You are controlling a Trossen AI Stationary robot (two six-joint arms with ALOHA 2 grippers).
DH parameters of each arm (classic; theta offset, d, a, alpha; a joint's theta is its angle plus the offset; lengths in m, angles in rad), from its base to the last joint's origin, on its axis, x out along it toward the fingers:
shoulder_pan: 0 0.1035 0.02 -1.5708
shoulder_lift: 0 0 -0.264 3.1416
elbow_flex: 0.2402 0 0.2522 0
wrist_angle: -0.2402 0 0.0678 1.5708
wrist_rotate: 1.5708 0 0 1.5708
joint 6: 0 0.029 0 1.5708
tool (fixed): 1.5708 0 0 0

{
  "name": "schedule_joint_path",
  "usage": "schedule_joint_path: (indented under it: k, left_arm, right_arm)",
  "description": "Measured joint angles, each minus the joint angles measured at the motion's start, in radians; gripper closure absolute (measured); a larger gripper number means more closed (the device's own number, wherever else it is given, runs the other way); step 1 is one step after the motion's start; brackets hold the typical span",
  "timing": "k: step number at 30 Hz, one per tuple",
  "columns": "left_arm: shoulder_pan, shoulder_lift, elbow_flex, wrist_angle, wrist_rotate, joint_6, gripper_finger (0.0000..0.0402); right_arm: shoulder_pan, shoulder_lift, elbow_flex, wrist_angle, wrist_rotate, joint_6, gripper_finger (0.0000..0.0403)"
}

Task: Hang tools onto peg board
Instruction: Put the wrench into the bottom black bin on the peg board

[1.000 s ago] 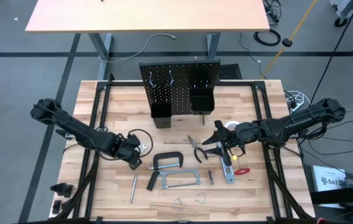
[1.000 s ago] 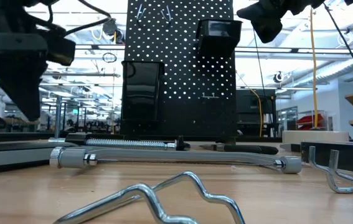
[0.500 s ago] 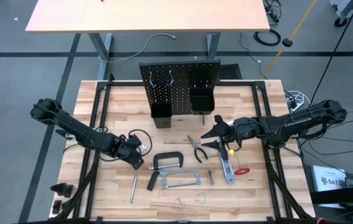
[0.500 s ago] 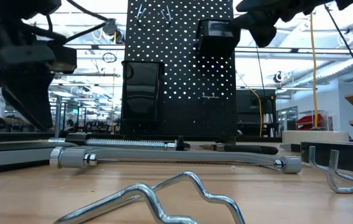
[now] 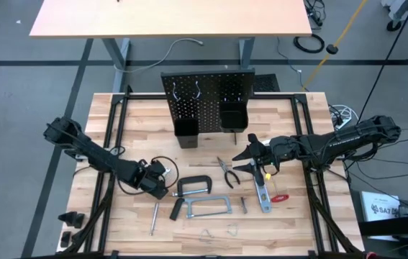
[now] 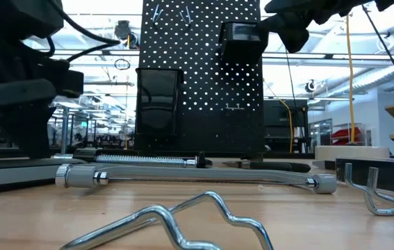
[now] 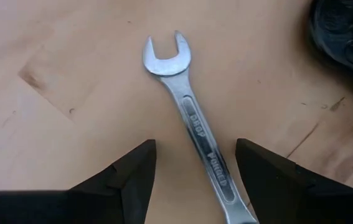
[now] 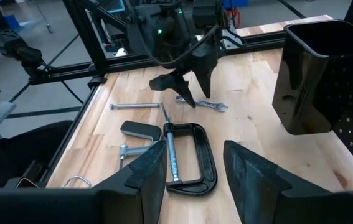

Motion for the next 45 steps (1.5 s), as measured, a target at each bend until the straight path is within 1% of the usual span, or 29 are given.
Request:
schedule_joint_path:
  k: [8,11,13,22,28,31,38,45]
  left_arm:
    - [0.0,0.023,0.002,0.0,-0.003,0.0,0.0176]
    - [0.0,0.023,0.001,-0.001,0.009,0.001,0.0187]
    - [0.0,0.023,0.0,-0.004,0.011,0.001,0.0204]
    - [-0.001,0.024,-0.001,0.004,0.025,0.034,0.031]
    - [-0.001,0.025,-0.001,0.007,0.03,0.035,0.0364]
    - [-0.001,0.022,0.006,0.002,0.034,0.058,0.0384]
    - [-0.004,-0.031,0.047,-0.007,0.043,0.117,0.0391]
    - [-0.002,-0.086,0.066,-0.015,0.018,0.143,0.04]
  right_arm:
    - [0.0,0.0,0.0,0.0,0.001,0.0,0.025]
    - [0.0,0.0,0.0,0.0,0.001,0.0,0.025]
    - [0.0,0.0,0.0,0.0,0.001,0.0,0.025]
    - [0.0,0.0,0.0,0.0,0.001,0.0,0.025]
    - [0.0,0.0,0.0,0.001,0.001,0.0,0.025]
    - [0.0,0.0,0.0,0.0,0.002,0.0,0.025]
    - [0.0,0.0,0.0,0.0,0.002,0.0,0.025]
    - [0.0,0.0,0.0,-0.003,0.002,0.0,0.025]
